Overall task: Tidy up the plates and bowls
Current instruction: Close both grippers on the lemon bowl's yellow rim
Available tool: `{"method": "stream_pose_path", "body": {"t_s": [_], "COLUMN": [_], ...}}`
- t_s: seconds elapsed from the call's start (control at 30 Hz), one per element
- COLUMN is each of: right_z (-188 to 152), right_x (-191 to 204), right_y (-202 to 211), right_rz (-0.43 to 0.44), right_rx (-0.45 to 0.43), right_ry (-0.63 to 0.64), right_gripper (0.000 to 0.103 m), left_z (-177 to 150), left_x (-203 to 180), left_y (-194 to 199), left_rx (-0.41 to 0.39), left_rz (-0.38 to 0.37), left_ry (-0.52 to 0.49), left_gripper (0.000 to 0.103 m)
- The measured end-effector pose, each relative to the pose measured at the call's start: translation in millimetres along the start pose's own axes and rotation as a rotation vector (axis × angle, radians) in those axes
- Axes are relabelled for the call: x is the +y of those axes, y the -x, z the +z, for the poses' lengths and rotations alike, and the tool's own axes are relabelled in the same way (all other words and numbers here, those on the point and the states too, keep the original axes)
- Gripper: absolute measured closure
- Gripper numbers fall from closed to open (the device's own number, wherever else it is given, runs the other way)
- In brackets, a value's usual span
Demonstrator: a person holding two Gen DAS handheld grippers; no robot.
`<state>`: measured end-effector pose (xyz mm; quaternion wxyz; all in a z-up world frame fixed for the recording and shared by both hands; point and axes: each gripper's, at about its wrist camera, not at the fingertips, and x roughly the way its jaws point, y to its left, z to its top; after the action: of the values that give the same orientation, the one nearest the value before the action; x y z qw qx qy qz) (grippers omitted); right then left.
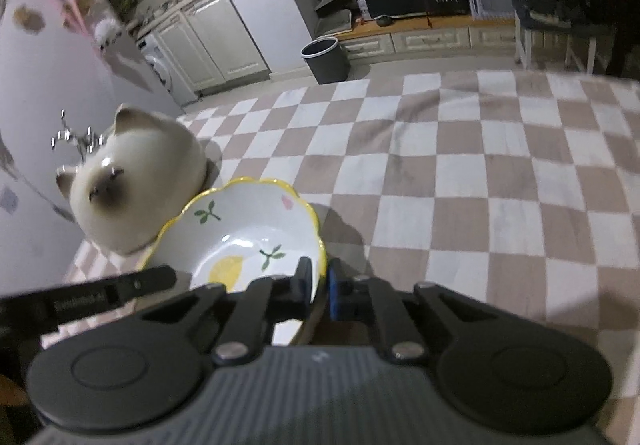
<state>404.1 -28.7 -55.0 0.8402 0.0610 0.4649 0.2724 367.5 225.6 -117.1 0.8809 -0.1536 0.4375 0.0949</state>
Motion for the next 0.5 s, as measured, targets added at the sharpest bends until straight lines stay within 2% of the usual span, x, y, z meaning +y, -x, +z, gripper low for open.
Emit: {"method": "stream_pose_path", "body": {"t_s": [0.1, 0.27, 0.5], "right_z": [-3.4, -7.3, -6.5], "right_x": [-3.5, -0.1, 4.3], "right_y": [9.8, 34.3, 109.4], "right_rz": [-0.01, -0.045, -0.041], "right_rx": [0.008, -0.019, -0.123], "right_ry": [-0.001, 0.012, 0.021], "right_gripper": [0.092, 0.092, 0.093], "left_z": [-3.1, -3.4, -10.8], "left_x": [-7.5, -27.2, -52.5], "left_y": [9.4, 40.7, 95.1], "left_rx": [0.004, -0.046, -0.117], "left_rz": [-0.008, -0.009, -0.047], "left_ry": [-0.026, -0.056, -0.046], "left_gripper": [0.097, 0.097, 0.096]}}
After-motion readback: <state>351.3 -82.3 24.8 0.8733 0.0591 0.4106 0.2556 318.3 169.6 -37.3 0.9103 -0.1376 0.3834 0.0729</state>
